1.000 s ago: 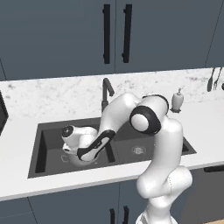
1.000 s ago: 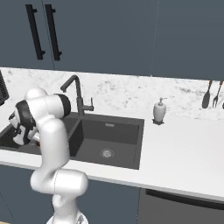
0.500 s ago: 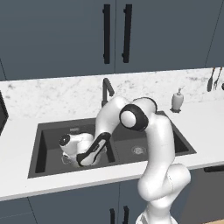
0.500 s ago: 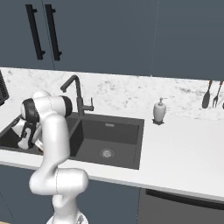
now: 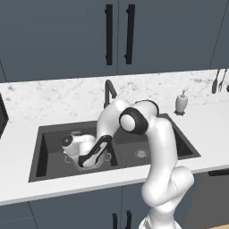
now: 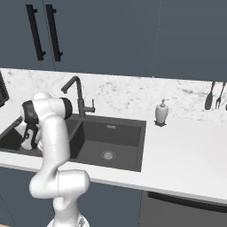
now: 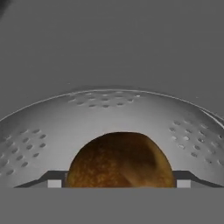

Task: Put the colander in the sink, put the pear in the colander, and turn on the sink faucet and pour water over the colander.

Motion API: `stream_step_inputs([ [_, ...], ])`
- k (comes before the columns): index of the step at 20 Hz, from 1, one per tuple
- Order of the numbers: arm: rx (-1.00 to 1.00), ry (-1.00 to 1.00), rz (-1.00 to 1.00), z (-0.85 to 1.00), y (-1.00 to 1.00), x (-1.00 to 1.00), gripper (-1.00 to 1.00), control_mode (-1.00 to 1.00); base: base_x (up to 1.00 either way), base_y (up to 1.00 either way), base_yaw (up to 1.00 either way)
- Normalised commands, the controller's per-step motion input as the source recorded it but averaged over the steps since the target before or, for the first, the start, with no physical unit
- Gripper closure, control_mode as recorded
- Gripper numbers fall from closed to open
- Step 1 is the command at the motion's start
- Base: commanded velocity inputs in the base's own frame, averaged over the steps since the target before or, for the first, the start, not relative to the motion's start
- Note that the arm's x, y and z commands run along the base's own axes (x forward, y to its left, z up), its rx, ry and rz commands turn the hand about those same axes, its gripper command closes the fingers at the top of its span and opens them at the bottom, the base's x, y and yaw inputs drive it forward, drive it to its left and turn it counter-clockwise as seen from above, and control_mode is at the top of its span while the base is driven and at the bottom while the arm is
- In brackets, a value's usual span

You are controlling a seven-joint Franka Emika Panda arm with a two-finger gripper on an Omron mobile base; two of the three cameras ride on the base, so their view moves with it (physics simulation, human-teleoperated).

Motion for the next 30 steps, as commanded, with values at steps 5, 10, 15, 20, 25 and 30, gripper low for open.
stream_step_inputs([
  [5, 0.23, -0.20, -0.09, 0.00, -0.29, 0.01, -1.00, -1.00, 0.00, 0.00, 0.00],
  [10, 0.25, -0.16, -0.03, 0.13, -0.18, -0.01, -1.00, -1.00, 0.00, 0.00, 0.00],
  [15, 0.29, -0.05, 0.00, 0.94, 0.05, -0.05, -1.00, -1.00, 0.00, 0.00, 0.00],
  [20, 0.09, 0.03, 0.00, 1.00, 0.18, 0.00, -1.00, -1.00, 0.00, 0.00, 0.00],
  [25, 0.00, 0.01, 0.00, 1.00, 0.31, -0.15, -1.00, -1.00, 0.00, 0.00, 0.00],
  [30, 0.00, 0.02, 0.00, 1.00, 0.29, -0.09, -1.00, -1.00, 0.00, 0.00, 0.00],
])
